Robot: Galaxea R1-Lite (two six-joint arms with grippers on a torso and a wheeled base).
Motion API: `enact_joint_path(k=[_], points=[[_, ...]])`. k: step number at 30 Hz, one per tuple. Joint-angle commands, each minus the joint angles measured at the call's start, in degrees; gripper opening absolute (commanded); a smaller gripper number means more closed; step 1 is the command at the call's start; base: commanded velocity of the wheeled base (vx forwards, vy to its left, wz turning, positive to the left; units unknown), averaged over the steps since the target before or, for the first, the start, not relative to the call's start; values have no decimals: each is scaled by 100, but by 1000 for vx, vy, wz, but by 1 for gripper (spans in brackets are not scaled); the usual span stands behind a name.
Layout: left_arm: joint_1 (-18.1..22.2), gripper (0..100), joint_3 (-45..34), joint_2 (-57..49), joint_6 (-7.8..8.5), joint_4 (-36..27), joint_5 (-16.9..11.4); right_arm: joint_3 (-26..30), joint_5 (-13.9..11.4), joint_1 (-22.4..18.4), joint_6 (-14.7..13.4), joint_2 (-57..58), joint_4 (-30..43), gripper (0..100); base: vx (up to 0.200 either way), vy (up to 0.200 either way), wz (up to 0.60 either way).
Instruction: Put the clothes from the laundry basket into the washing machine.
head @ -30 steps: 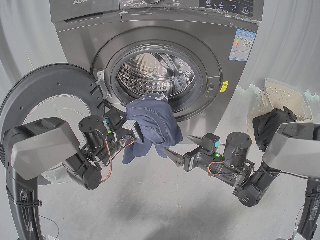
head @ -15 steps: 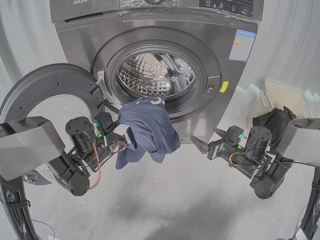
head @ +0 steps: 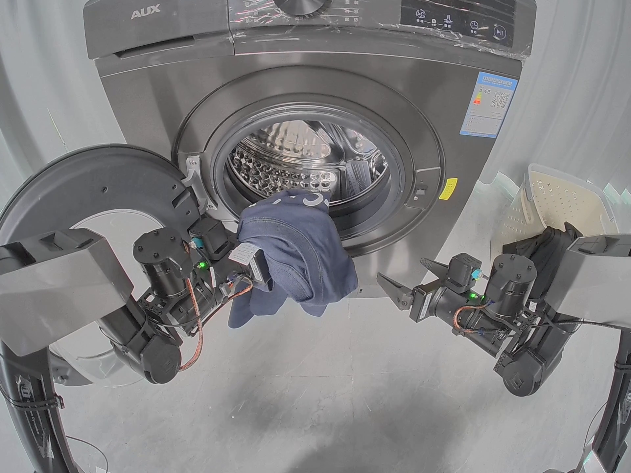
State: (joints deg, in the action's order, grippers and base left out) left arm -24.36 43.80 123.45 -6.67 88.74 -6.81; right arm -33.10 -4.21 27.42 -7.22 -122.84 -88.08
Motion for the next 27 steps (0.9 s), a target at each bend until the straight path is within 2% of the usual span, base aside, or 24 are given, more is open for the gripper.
enact_joint_path(k=[1, 9, 15, 20, 23, 27], points=[[-34, 0, 102, 82, 8, 3, -13, 40, -1, 44, 1, -20, 1, 100, 200, 0, 0], [-122, 0, 252, 232, 34, 3, -13, 172, -10, 238, 1, 24, 1, 100, 200, 0, 0], [-386, 0, 348, 399, 113, 3, -22, 278, -10, 493, 1, 68, -8, 100, 0, 0, 0], [-482, 0, 559, 557, 148, 3, -4, 295, -10, 528, -8, 76, -8, 100, 0, 0, 0], [-588, 0, 577, 610, 245, -5, 57, 339, -19, 528, -8, 76, -8, 100, 0, 0, 0], [-561, 0, 559, 662, 210, 3, 66, 330, -19, 528, -8, 68, -8, 100, 0, 0, 0]])
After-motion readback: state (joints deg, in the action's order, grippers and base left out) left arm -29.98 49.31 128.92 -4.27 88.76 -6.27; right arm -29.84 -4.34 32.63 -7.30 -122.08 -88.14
